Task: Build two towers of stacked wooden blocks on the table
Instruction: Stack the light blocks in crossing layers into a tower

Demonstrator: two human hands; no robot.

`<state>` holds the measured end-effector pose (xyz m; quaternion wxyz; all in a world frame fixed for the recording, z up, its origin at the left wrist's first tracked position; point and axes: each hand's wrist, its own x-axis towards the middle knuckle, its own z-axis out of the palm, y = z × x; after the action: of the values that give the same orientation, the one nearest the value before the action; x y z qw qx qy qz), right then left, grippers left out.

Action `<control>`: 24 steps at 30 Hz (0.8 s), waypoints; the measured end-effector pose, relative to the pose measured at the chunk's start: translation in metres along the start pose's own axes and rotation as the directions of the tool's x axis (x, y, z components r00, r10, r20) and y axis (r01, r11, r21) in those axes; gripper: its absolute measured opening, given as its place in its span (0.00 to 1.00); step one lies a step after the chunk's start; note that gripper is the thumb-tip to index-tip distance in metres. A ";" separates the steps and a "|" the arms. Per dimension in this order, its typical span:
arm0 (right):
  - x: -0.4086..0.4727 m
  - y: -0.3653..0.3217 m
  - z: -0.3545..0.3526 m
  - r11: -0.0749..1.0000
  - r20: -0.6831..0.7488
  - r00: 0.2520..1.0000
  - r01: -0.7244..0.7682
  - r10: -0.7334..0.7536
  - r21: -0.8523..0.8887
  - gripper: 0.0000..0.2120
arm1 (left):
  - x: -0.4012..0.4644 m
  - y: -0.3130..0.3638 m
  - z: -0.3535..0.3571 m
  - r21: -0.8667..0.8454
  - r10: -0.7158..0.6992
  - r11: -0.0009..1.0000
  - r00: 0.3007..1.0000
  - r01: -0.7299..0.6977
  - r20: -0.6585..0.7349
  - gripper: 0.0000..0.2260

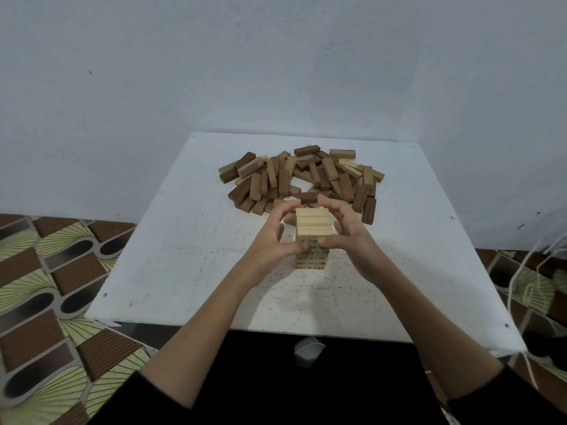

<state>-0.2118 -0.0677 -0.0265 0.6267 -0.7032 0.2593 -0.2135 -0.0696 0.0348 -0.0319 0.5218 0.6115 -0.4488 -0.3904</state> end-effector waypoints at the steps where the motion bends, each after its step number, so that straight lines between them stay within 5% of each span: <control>1: 0.000 0.000 0.000 1.000 -0.006 1.000 -0.004 0.004 0.005 0.33 | 0.000 -0.001 0.000 -0.002 -0.009 1.000 1.000 0.009 0.006 0.33; 6: -0.004 0.003 0.005 0.999 -0.011 1.000 -0.016 0.016 0.030 0.46 | -0.004 0.002 0.007 -0.040 -0.014 0.999 0.999 0.015 0.035 0.37; 24: -0.011 0.004 0.027 0.999 -0.072 0.997 -0.029 0.031 0.034 0.44 | -0.005 0.003 0.026 -0.084 -0.053 0.995 0.997 0.058 0.062 0.40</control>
<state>-0.2040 -0.0399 -0.0333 0.6314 -0.6807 0.2889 -0.2334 -0.0957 0.0322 -0.0330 0.5228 0.5889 -0.4300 -0.4415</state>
